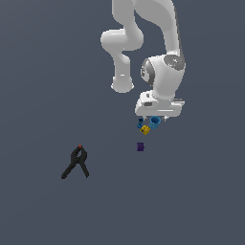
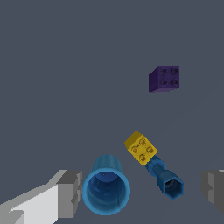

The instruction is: Pick up a designated object from a clutter of objects.

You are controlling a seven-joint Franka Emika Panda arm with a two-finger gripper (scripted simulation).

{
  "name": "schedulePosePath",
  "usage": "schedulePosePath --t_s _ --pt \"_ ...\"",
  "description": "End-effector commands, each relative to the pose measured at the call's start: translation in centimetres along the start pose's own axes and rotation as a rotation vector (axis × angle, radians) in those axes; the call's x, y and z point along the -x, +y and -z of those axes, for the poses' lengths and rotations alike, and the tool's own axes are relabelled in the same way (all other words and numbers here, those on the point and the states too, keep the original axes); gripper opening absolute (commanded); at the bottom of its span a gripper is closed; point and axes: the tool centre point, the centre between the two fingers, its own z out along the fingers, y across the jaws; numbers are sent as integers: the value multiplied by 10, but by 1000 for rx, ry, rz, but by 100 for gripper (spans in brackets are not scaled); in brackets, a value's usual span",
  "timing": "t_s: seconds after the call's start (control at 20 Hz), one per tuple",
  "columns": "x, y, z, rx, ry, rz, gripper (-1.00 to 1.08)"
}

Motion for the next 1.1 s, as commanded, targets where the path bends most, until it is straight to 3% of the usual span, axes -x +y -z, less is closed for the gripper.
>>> schedulePosePath --t_s 0.0,0.5,1.05 --pt "14 -9 -14 -4 4 -15 100" --pt "49 -26 -43 -14 10 -47 100" --pt "52 -27 -52 -14 9 -48 100"
